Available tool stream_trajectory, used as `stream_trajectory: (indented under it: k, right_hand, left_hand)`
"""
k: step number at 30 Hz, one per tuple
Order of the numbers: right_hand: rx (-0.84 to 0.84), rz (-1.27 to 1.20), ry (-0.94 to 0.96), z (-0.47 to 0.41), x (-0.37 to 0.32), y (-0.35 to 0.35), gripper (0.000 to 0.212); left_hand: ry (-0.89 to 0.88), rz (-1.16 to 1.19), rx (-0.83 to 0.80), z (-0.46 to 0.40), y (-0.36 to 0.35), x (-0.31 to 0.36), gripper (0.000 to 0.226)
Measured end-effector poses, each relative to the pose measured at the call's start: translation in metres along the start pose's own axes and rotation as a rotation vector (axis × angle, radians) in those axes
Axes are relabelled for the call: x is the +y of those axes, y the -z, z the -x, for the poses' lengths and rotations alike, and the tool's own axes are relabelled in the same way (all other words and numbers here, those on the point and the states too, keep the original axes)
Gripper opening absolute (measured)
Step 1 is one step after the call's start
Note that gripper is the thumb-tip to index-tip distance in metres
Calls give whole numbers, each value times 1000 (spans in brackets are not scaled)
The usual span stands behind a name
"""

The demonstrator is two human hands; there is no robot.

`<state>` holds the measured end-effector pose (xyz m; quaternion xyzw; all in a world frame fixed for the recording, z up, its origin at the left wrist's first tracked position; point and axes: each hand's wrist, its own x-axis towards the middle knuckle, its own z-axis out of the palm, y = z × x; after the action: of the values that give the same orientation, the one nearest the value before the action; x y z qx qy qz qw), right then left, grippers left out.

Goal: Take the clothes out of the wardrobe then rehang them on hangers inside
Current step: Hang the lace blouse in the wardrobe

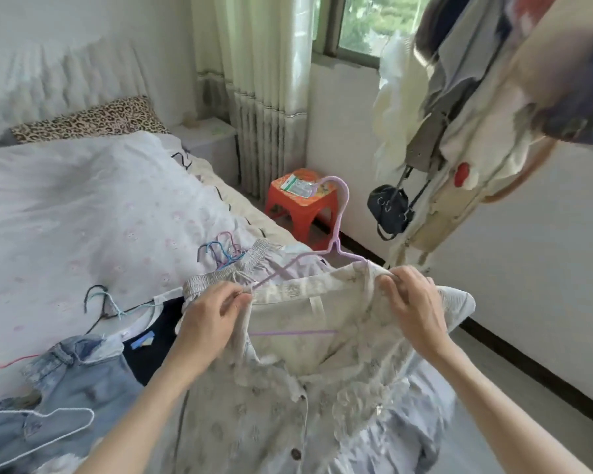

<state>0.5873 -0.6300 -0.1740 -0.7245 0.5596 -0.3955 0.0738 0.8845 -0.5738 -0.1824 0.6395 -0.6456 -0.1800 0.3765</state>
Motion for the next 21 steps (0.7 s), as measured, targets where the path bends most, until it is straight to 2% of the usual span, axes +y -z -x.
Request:
stream_trajectory:
  k: [5,9,12,17,21]
  right_hand:
    - [155,13,-71,18,28,89,35]
    - [290,79,-126,41,51,169,36]
    - [362,138,-122,59,62,225,34]
    - [541,146,-297,105,83,317,13]
    - [668,244,-371,154,99,381,14]
  left_hand:
    - [-160,21,34,-18,-26,95,10]
    - [-316,67,4,-23,-54,184,24]
    - [-432,110,-48,-19,-79,253,16]
    - [-683,111,-131,-3,-119,340,34]
    - [-868,54,-242,12,-159,389,22]
